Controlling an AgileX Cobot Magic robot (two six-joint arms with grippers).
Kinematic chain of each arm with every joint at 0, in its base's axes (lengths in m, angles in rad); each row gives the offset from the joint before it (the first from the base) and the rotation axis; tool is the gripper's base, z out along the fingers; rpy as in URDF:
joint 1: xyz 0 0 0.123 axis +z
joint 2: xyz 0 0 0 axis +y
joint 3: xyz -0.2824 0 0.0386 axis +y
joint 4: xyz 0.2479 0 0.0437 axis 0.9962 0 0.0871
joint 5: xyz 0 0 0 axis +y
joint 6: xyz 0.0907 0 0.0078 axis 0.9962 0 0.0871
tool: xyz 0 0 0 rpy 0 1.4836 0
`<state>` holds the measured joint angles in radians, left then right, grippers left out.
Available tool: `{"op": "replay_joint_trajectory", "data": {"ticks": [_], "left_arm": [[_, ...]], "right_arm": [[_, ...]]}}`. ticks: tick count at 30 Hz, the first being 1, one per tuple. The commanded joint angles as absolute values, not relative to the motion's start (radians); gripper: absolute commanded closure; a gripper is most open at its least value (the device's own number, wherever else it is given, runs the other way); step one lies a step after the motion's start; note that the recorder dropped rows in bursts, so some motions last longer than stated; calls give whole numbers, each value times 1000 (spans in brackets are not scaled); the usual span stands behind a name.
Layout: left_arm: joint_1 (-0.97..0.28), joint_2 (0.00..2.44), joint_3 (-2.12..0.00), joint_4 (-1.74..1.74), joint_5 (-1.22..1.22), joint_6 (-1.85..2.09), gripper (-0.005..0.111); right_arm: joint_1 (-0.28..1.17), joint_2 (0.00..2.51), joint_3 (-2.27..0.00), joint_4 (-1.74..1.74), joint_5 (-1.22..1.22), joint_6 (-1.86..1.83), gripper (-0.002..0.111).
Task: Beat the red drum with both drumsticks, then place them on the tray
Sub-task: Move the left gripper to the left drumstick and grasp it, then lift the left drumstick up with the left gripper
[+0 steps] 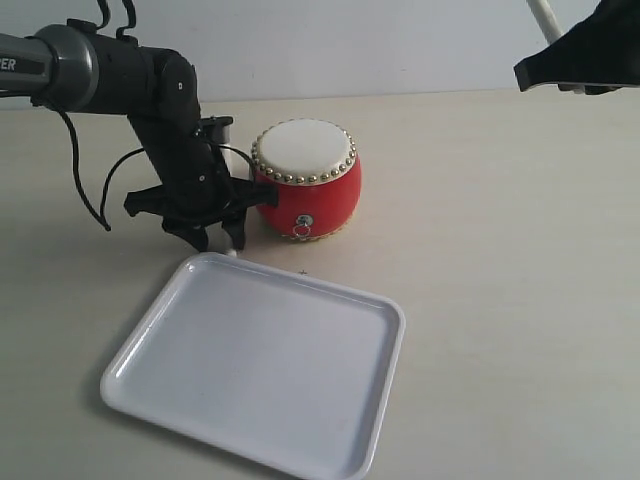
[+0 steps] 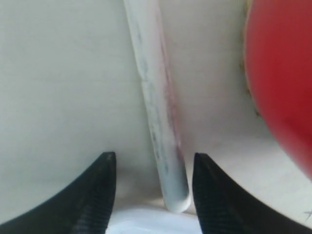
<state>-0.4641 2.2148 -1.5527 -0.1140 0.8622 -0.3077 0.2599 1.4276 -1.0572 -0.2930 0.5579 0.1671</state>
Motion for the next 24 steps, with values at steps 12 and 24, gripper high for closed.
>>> {"op": "replay_joint_trajectory", "data": {"ticks": [12, 24], "left_arm": [[-464, 2212, -1560, -61, 828, -348, 58], [-460, 2232, -1561, -61, 842, -376, 59]], "right_arm": [[256, 1421, -1054, -293, 550, 140, 108], [256, 1421, -1054, -293, 548, 136, 108]]}}
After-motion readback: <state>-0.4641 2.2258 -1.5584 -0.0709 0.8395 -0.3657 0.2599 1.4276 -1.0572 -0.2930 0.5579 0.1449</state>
